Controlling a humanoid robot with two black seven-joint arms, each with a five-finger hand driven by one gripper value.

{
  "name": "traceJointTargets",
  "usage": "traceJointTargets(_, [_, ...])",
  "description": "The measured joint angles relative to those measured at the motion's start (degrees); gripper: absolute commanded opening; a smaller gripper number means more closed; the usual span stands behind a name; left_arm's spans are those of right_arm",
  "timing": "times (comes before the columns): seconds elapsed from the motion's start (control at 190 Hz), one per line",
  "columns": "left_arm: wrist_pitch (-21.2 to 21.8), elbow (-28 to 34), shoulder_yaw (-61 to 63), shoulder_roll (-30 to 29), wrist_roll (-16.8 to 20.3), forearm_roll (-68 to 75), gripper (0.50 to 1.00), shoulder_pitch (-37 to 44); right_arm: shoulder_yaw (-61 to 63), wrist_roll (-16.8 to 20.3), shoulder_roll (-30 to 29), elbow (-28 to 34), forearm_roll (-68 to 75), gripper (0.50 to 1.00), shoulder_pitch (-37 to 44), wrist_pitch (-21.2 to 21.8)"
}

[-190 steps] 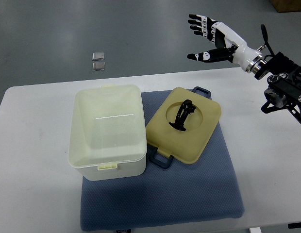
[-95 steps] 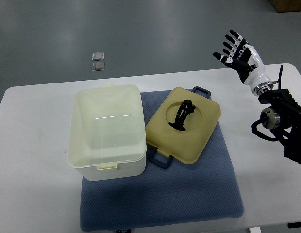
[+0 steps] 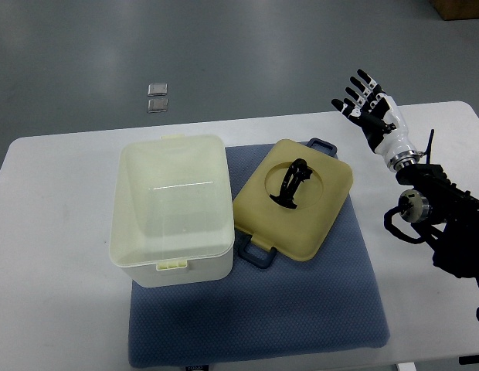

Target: Open white storage box with right hand

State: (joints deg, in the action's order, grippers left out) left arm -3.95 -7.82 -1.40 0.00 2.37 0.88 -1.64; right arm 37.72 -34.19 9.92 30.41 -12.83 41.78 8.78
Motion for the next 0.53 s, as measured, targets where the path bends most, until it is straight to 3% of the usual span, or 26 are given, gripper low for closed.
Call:
traceJointTargets(0.373, [0.0,0.0,0.0,0.0,0.0,0.0,1.0,0.0,0.6,-0.2,-1.4,-0.2,0.0,0.921,-1.3,-0.1])
traceJointTargets(0.525, [0.0,0.0,0.0,0.0,0.0,0.0,1.0,0.0,0.7,-0.5,-1.4,-0.2,0.0,0.921,-1.3,-2.1])
